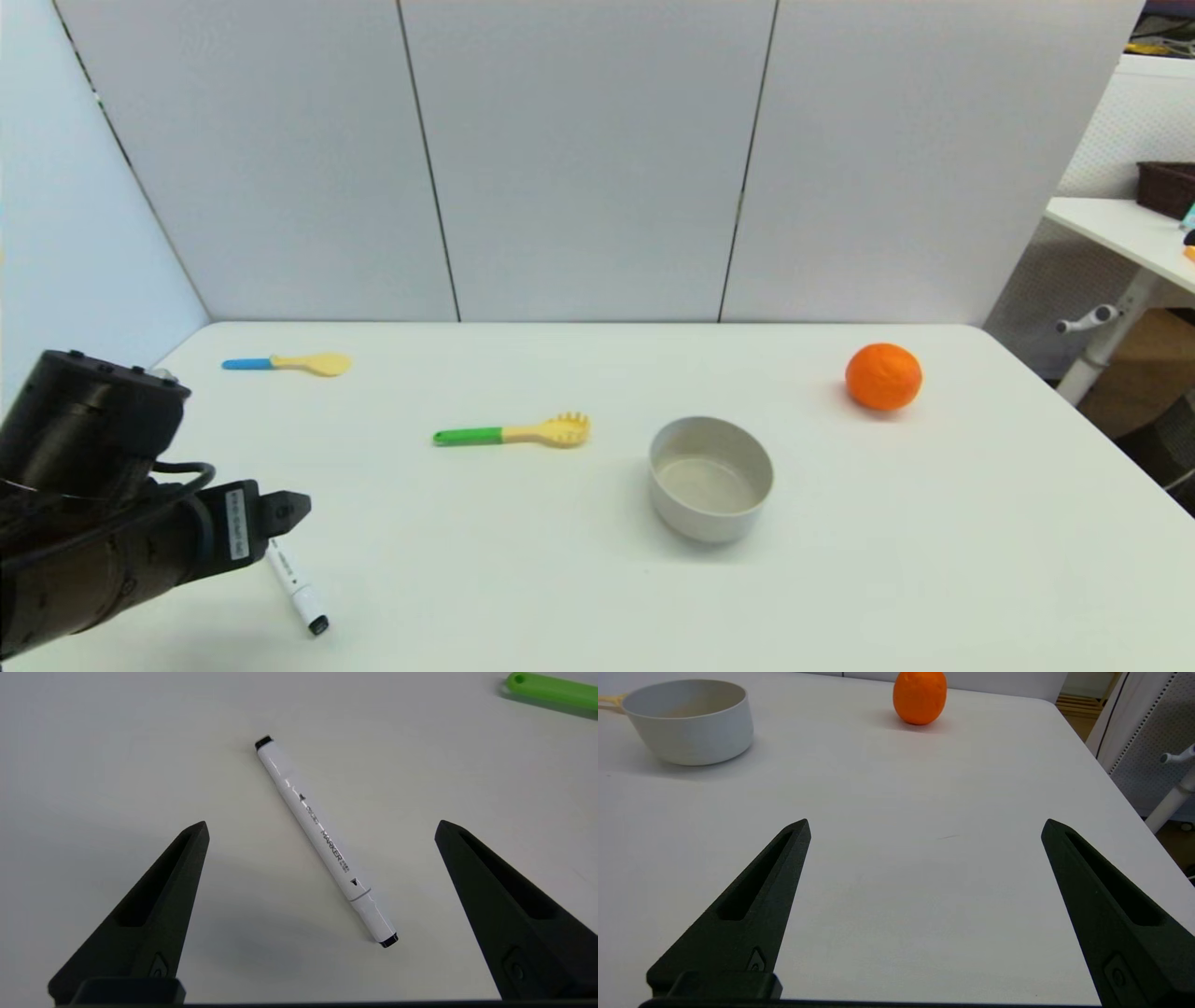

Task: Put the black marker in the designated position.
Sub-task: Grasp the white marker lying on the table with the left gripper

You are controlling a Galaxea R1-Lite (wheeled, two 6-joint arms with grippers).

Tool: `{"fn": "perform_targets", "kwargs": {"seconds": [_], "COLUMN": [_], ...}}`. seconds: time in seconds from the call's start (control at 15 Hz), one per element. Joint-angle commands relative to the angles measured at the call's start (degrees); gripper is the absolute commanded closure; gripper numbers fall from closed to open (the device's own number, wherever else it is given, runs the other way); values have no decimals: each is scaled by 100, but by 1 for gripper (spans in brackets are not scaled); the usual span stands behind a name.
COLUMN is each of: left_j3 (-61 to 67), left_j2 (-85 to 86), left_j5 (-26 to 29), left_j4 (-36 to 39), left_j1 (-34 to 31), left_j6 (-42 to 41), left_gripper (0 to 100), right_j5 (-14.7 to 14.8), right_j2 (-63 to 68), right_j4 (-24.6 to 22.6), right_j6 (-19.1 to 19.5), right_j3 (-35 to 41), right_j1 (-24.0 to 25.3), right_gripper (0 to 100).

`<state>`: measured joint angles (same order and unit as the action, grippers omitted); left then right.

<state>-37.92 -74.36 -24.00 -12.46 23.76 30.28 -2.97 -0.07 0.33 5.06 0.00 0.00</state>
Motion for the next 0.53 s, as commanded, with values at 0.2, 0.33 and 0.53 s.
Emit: {"fn": "perform_targets", "kwargs": {"seconds": [0.2, 0.33, 0.53], "left_j3": [391, 391, 391], "left_j2": [-667, -782, -887], "left_j5": [-403, -421, -421], "left_j4": [341, 402, 481], "left_j1": [349, 349, 340], "left_j6": [988, 1094, 1138], "left_gripper": [0, 0, 0], "right_j5": [-1, -1, -1], "right_j2": [7, 7, 7], "right_j4": [2, 2, 2], "right_j6": [4, 4, 4], "right_j3": [0, 0, 0], "right_j1": [0, 0, 0], "right_gripper": [0, 0, 0]}}
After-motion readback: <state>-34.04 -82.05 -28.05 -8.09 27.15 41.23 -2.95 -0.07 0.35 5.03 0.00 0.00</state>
